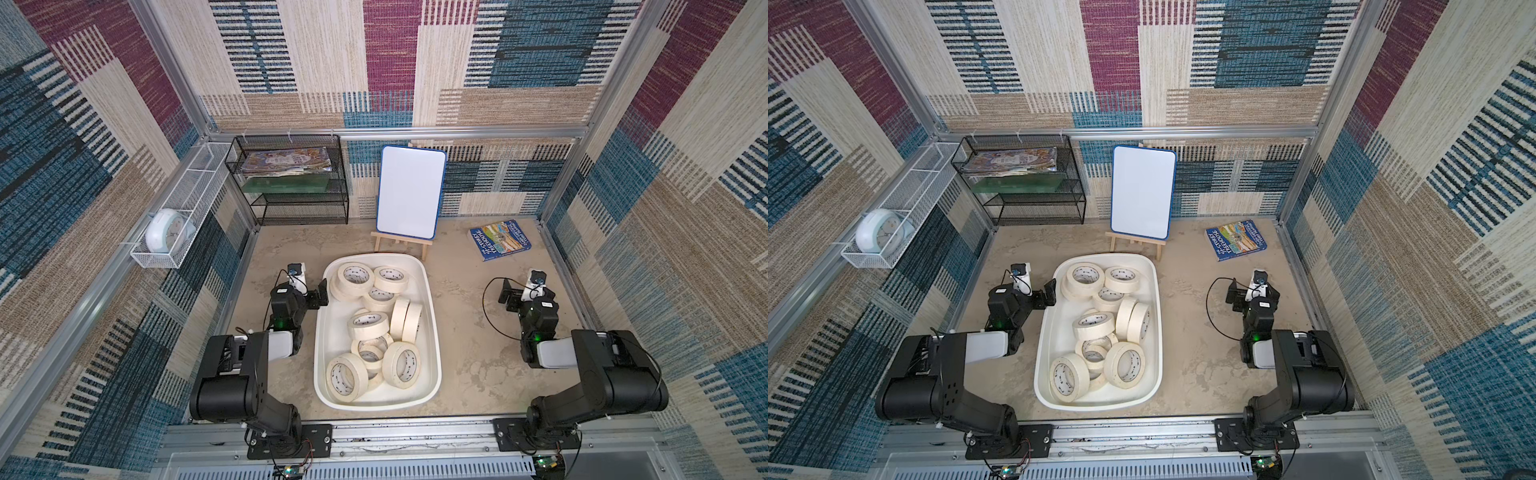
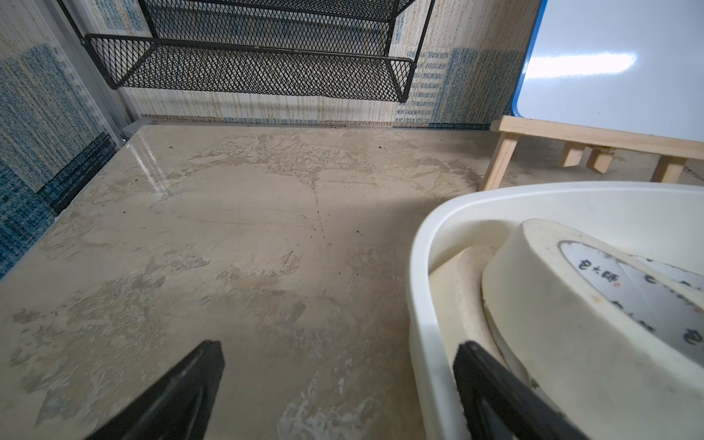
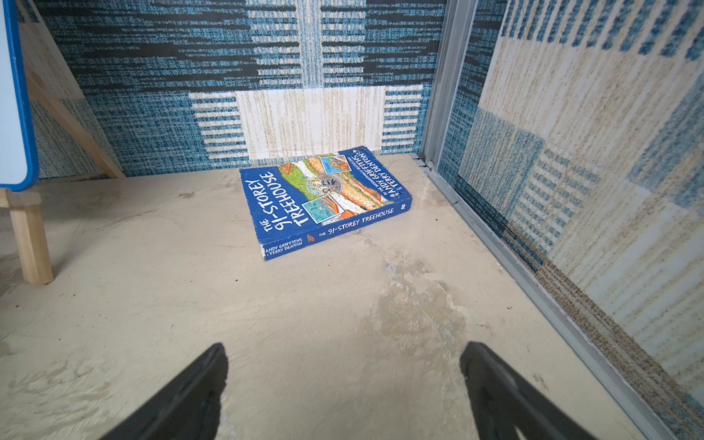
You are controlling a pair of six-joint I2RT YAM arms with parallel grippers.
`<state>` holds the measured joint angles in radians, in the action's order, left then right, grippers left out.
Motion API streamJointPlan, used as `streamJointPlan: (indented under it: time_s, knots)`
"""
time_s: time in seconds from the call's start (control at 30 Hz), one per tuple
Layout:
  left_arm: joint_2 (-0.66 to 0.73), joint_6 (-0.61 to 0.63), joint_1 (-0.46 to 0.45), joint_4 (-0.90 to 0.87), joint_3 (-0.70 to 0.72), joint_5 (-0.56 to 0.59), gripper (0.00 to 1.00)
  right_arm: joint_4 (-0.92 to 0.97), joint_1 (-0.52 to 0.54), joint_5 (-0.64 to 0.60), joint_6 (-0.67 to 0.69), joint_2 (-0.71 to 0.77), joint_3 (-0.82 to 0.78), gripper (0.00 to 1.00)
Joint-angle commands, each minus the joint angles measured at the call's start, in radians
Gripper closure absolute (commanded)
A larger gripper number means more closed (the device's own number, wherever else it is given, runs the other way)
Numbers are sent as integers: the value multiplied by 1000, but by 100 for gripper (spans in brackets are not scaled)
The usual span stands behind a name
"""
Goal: Take out the art tape in the storage box
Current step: Pick up the art tape from the storage box.
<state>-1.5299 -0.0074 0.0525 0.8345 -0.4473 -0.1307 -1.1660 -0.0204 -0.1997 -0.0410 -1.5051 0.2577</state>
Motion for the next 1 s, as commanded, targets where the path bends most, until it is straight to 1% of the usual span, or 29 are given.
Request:
streamJointPlan:
  time_s: [0.0, 0.07, 0.13, 0.17, 0.23, 0.27, 0.33, 0.47, 0.53, 0.6, 0.67, 0.73, 0.8, 0.87, 0.9, 0.97]
  knots:
    - [-2, 25, 0, -81, 2, 22, 0, -12, 0, 5, -7, 3, -2, 1]
    - [11, 12, 0, -104, -8, 57, 0, -20, 1, 4, -4, 9, -9, 1]
    - [56, 4, 0, -257, -66, 88, 0, -14, 5, 5, 2, 16, -4, 1]
    - [85, 6, 0, -347, -100, 94, 0, 32, 10, 6, 8, 36, 14, 1]
    - [141, 2, -6, -416, -127, 127, 0, 213, 28, -22, 22, 97, 101, 1]
    - [175, -5, -15, -449, -136, 152, 0, 362, 32, -22, 28, 139, 178, 1]
    - [248, -19, -41, -538, -165, 221, 0, 553, 40, -29, 12, 192, 287, 1]
    - [380, -19, -146, -741, -267, 350, 3, 882, 88, -75, -48, 263, 457, 1]
    - [397, -20, -212, -839, -337, 374, 4, 1056, 125, -80, -80, 268, 540, 1]
    - [370, -27, -274, -954, -427, 360, 5, 1200, 183, -75, -95, 258, 619, 1]
    - [313, -48, -316, -1079, -524, 342, 5, 1301, 246, -67, -93, 243, 676, 1]
    - [250, -61, -348, -1183, -605, 310, 7, 1372, 306, -62, -92, 229, 713, 1]
    - [183, -69, -366, -1234, -657, 261, 10, 1431, 346, -36, -104, 215, 737, 1]
    - [119, -79, -368, -1277, -700, 213, 16, 1473, 367, 6, -123, 205, 751, 1]
    - [85, -87, -368, -1304, -723, 209, 18, 1491, 375, 27, -135, 201, 756, 1]
    - [29, -95, -368, -1351, -764, 206, 27, 1519, 387, 69, -149, 194, 762, 0]
